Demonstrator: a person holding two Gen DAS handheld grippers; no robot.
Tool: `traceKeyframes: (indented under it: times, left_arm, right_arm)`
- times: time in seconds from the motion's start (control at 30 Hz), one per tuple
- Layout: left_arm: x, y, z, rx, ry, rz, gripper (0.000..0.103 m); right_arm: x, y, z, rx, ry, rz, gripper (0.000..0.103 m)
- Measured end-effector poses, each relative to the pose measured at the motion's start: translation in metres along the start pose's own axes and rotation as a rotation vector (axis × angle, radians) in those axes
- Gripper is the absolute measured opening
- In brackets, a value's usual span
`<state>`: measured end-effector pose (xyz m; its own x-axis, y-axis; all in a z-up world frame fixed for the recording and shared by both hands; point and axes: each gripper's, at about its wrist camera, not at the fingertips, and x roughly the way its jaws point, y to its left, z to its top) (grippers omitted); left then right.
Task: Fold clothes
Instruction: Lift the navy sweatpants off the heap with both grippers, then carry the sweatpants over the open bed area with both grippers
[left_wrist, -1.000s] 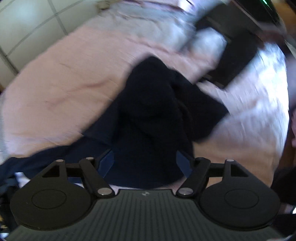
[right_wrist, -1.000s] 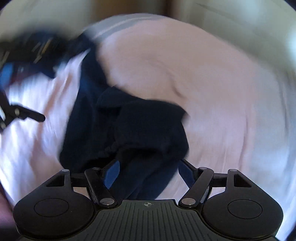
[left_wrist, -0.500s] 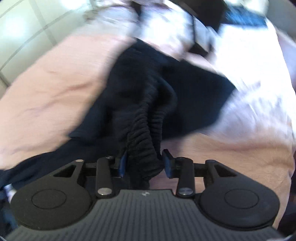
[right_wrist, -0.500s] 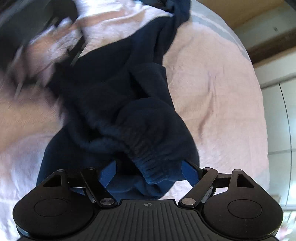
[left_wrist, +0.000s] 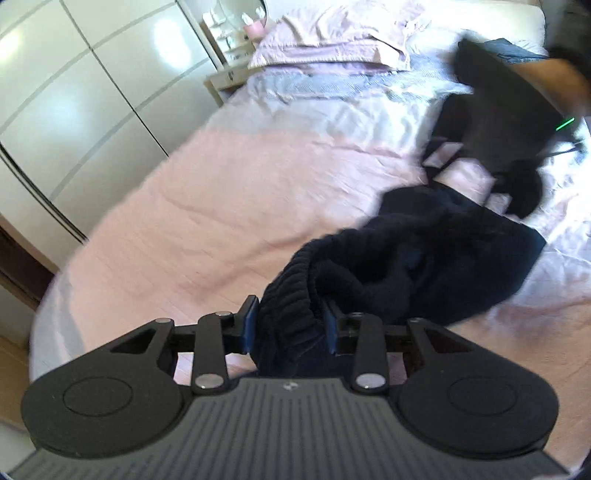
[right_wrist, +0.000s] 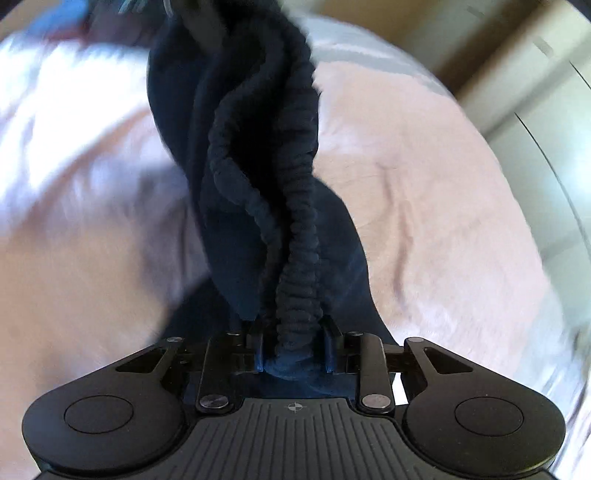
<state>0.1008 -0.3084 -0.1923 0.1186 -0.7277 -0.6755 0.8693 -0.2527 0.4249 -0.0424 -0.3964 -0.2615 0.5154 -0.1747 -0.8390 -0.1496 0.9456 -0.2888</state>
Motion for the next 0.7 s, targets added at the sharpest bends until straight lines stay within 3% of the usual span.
traceKeyframes:
  times: [0.07, 0.13, 0.23, 0.3, 0.4, 0.47, 0.5, 0.53, 0.6, 0.63, 0.7]
  left_arm:
    - [-0.014, 0.019, 0.023, 0.053, -0.031, 0.026, 0.027]
    - [-0.035, 0.037, 0.054, 0.12, -0.081, 0.094, 0.0]
    - [-0.074, 0.072, 0.107, 0.149, -0.187, 0.166, 0.0]
    - [-0.097, 0.084, 0.146, 0.173, -0.251, 0.162, 0.0]
    - [-0.101, 0.077, 0.193, 0.224, -0.319, 0.1, 0.002]
    - [-0.088, 0.058, 0.209, 0.237, -0.322, 0.018, 0.006]
    - [-0.078, 0.044, 0.213, 0.247, -0.315, -0.028, 0.016]
    - [-0.065, 0.03, 0.212, 0.251, -0.294, -0.086, 0.036]
    - [-0.04, 0.002, 0.211, 0.254, -0.25, -0.204, 0.06]
    - [-0.023, -0.014, 0.206, 0.234, -0.227, -0.27, 0.067]
    - [0.011, -0.042, 0.195, 0.193, -0.153, -0.362, 0.067]
  right_arm:
    - [-0.03, -0.002, 0.008, 0.146, -0.062, 0.084, 0.025]
    - [-0.074, -0.003, 0.017, 0.315, -0.148, 0.207, 0.025]
    - [-0.138, -0.006, 0.029, 0.565, -0.278, 0.391, 0.023]
    - [-0.171, -0.017, 0.031, 0.683, -0.363, 0.474, 0.023]
    - [-0.222, -0.042, 0.004, 0.902, -0.483, 0.517, 0.022]
    - [-0.249, -0.055, -0.032, 1.007, -0.502, 0.465, 0.022]
    - [-0.26, -0.059, -0.053, 1.045, -0.495, 0.42, 0.021]
    - [-0.271, -0.064, -0.074, 1.082, -0.488, 0.374, 0.02]
    - [-0.292, -0.073, -0.117, 1.155, -0.472, 0.281, 0.02]
    - [-0.303, -0.078, -0.138, 1.19, -0.464, 0.233, 0.02]
    - [-0.325, -0.087, -0.18, 1.26, -0.447, 0.138, 0.02]
